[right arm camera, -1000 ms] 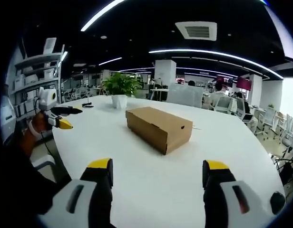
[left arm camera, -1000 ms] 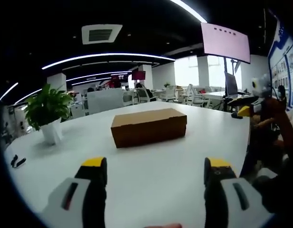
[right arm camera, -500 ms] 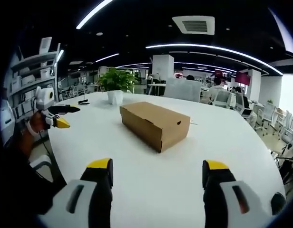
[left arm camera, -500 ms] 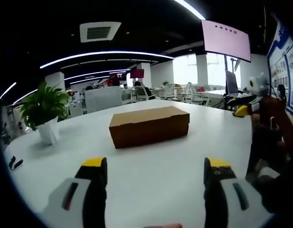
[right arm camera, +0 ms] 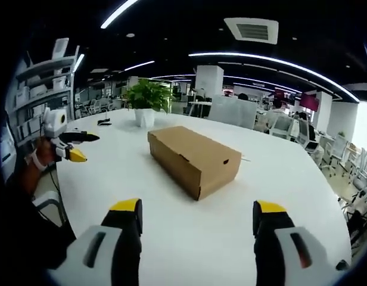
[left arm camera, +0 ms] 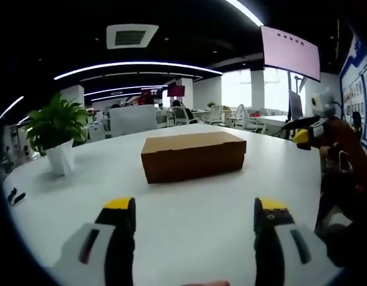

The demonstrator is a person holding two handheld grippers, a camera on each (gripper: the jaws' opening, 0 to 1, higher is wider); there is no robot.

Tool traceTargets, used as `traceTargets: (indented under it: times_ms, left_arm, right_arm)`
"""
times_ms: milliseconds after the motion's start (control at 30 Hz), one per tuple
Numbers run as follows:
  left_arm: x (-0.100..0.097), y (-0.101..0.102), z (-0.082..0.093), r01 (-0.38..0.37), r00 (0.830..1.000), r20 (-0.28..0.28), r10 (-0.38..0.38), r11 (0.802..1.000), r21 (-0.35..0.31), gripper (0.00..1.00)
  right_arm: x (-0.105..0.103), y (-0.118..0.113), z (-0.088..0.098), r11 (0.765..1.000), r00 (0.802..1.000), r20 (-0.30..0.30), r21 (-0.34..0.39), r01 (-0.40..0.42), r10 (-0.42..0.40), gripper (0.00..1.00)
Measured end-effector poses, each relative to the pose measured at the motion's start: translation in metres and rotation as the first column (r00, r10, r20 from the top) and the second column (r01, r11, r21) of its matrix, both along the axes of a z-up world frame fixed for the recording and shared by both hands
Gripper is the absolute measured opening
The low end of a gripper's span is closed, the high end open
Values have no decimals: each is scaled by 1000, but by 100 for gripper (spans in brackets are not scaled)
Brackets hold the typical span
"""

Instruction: Operate the shoe box by opening the lid, removing the specified soft item, and placing it in the target area until the item is outside and the box remains undamaged.

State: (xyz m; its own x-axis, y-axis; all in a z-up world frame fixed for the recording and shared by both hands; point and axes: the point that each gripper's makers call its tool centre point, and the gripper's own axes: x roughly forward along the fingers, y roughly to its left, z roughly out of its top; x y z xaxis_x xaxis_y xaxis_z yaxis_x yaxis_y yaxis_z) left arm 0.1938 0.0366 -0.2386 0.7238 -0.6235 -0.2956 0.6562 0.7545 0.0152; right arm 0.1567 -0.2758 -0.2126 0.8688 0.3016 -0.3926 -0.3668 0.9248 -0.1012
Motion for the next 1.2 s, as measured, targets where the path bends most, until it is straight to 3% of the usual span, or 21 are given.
traceTargets:
  times_ms: [167, 633, 767, 1200]
  left_arm:
    - [3, -4, 5, 2, 1000, 8, -1, 1000, -23, 84]
    - [3, -9, 5, 2, 1000, 15, -2, 1000, -10, 84]
    - [2, -13, 8, 13, 1000, 21, -13, 1000, -14, 84]
    - [3, -10, 10, 9, 1000, 28, -9, 1000, -9, 84]
  right_arm:
    - [13, -1, 2, 998, 1000, -3, 55, 4, -4, 78]
    - [40, -18, 0, 984, 999, -48, 179, 14, -6, 75]
    - [44, -11, -3, 976, 998, -69, 219, 16, -1, 75]
    - [67, 1, -2, 974, 996, -84, 226, -12, 32, 75]
